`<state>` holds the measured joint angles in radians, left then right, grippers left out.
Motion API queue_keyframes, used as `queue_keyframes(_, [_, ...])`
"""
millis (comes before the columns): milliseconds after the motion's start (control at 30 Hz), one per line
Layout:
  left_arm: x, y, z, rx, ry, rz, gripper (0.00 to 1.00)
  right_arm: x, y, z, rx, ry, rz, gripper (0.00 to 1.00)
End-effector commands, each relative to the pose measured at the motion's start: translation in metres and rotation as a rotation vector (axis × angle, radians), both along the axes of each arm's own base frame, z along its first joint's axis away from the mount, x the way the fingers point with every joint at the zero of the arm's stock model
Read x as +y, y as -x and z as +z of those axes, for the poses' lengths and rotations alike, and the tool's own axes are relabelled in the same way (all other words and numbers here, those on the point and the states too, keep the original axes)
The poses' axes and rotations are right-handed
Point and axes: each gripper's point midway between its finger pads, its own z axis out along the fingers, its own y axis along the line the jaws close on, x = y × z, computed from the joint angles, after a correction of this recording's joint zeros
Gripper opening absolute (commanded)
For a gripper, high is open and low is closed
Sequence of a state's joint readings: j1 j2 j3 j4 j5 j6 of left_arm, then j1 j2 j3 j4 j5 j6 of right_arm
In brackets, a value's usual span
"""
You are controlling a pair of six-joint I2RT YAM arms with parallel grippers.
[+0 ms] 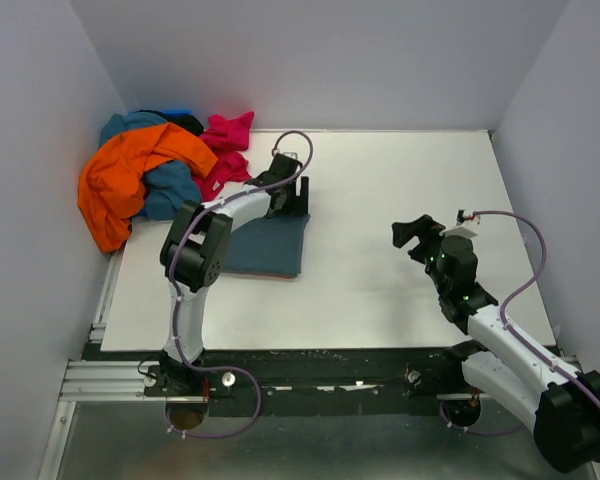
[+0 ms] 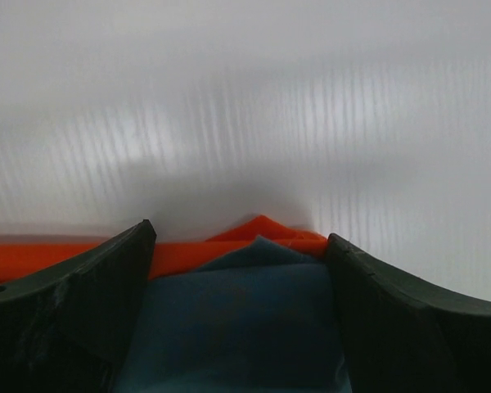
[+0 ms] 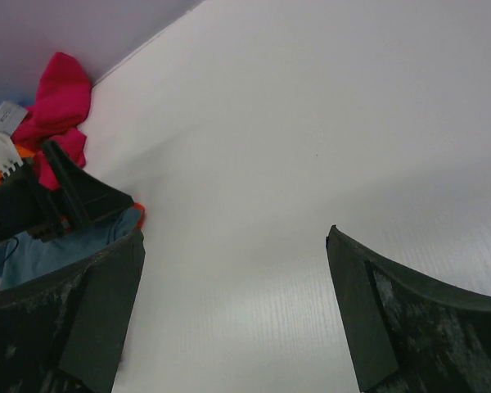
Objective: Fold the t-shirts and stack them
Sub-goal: Put the neatly folded tshirt into the corner of the board with the left arm
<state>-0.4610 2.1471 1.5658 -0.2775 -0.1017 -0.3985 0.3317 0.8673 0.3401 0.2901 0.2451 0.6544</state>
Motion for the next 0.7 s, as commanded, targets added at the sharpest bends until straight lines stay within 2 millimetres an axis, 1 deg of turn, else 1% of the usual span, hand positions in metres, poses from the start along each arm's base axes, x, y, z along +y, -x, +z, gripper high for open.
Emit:
queue_keyframes(0, [0.041, 0.052, -0.008, 0.065, -0.078, 0.093, 0.95, -0.001, 0.002, 0.001, -0.015, -0.001, 0.005, 1.00])
queue_keyframes(100, [0.062, 0.075, -0.003, 0.040, -0.108, 0.124, 0.96, 0.000, 0.003, 0.001, -0.018, -0.005, 0.008, 1.00])
queue_keyframes(133, [0.067, 0.083, -0.004, 0.037, -0.116, 0.123, 0.97, 0.000, 0.003, 0.001, -0.016, -0.004, 0.009, 1.00])
queue_keyframes(167, [0.071, 0.088, -0.001, 0.021, -0.118, 0.119, 0.98, 0.000, 0.003, 0.001, -0.016, -0.003, 0.009, 1.00])
queue_keyframes(200, [0.079, 0.099, -0.005, 0.026, -0.135, 0.120, 0.98, 0.000, 0.003, 0.002, -0.020, -0.008, 0.010, 1.00])
queue_keyframes(233, [0.085, 0.105, -0.005, 0.022, -0.146, 0.122, 0.99, 0.000, 0.003, 0.001, -0.017, -0.006, 0.011, 1.00])
queue_keyframes(333, [0.098, 0.112, 0.005, -0.002, -0.162, 0.139, 0.99, 0.001, 0.003, 0.000, -0.016, -0.009, 0.014, 1.00])
queue_keyframes(400, [0.092, 0.110, 0.020, -0.038, -0.129, 0.122, 0.99, 0.002, 0.003, 0.001, -0.017, -0.009, 0.019, 1.00])
queue_keyframes(467, [0.080, 0.105, 0.044, -0.087, -0.081, 0.103, 0.99, 0.002, 0.002, 0.000, -0.014, -0.007, 0.021, 1.00])
queue_keyframes(600, [0.052, 0.097, 0.100, -0.215, -0.029, 0.059, 0.99, 0.001, 0.002, 0.000, -0.012, -0.003, 0.015, 1.00])
queue_keyframes(667, [0.039, 0.101, 0.118, -0.242, 0.002, 0.050, 0.99, 0.001, 0.003, 0.000, -0.013, 0.000, 0.015, 1.00])
